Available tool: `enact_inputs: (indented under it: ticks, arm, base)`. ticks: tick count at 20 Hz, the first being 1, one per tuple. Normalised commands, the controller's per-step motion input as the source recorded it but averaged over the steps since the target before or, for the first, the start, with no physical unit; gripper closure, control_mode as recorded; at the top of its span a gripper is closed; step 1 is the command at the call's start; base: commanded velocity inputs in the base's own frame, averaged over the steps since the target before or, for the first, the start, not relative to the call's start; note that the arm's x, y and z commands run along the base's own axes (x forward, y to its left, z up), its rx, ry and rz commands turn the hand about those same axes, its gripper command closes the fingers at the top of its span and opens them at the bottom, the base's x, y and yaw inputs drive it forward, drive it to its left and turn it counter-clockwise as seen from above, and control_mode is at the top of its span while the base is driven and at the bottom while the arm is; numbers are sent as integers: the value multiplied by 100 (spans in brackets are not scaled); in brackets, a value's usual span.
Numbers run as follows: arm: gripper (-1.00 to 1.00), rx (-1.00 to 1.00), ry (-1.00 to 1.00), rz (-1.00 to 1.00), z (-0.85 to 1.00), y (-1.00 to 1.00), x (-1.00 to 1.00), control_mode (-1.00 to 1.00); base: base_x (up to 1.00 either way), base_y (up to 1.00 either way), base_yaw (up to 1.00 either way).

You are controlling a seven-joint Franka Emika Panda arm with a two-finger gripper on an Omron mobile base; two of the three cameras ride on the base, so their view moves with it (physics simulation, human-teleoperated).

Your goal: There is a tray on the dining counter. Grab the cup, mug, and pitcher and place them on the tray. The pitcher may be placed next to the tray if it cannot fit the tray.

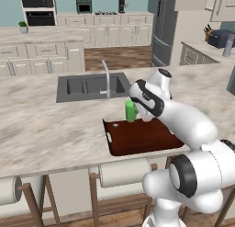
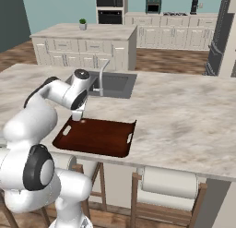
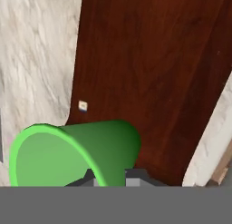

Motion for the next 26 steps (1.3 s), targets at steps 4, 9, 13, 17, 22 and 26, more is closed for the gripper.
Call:
enact_inputs:
  ticks: [4,9,13,17,22,26]
  arm:
    - [100,0,2,0,-45,15,30,-100]
    - [100,0,5,0,-46,18,28,-100]
    - [100,0,4,0,-38,10,23,-100]
    - [100,0,3,0,-32,8,25,-100]
    - [100,0,0,0,-23,3,24,-100]
    - [100,0,0,0,-23,8,31,-100]
  base:
    - [0,0,0]
    - [0,0,0]
    - [0,0,0]
    - [0,0,0]
    - [0,0,0]
    - [0,0,0]
